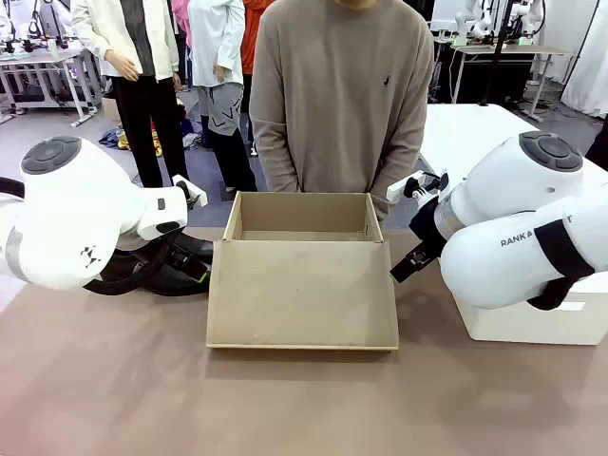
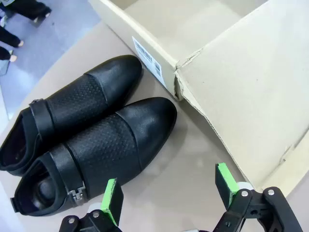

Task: Pack the shoes into the box.
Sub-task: Place one shoe of the Shoes into the Shoes Box.

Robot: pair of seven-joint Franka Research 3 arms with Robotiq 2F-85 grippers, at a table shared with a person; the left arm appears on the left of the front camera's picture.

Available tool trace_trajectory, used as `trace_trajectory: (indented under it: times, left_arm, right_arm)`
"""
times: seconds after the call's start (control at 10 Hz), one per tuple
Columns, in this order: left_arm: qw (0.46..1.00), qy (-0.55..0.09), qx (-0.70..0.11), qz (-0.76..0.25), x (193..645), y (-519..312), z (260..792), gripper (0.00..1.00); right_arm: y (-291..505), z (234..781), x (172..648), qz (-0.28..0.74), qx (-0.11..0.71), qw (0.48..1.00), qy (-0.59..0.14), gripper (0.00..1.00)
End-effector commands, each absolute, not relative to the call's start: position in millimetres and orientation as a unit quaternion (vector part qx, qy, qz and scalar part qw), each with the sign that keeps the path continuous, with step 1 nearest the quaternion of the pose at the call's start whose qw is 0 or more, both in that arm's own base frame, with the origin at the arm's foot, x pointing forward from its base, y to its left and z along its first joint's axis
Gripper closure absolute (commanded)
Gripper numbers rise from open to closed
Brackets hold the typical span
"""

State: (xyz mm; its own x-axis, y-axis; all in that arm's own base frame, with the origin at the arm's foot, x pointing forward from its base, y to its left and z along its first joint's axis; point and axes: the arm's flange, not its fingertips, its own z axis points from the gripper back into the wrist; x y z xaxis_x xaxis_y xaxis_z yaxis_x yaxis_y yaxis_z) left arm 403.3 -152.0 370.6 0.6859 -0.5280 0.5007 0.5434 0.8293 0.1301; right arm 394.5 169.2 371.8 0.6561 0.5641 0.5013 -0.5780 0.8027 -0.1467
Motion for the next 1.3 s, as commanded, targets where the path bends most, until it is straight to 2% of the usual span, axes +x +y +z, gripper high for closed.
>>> trace_trajectory:
  times: [0.0,1.2]
  left_arm:
    - [0.918,-0.268,-0.014,-0.292,403.3,-152.0,370.6,0.0]
    - [0.918,-0.268,-0.014,-0.292,403.3,-152.0,370.6,0.0]
  right_arm:
    - [169.2,371.9,394.5,0.314,0.013,0.91,-0.271,0.0]
    - [169.2,371.9,394.5,0.314,0.013,0.91,-0.271,0.0]
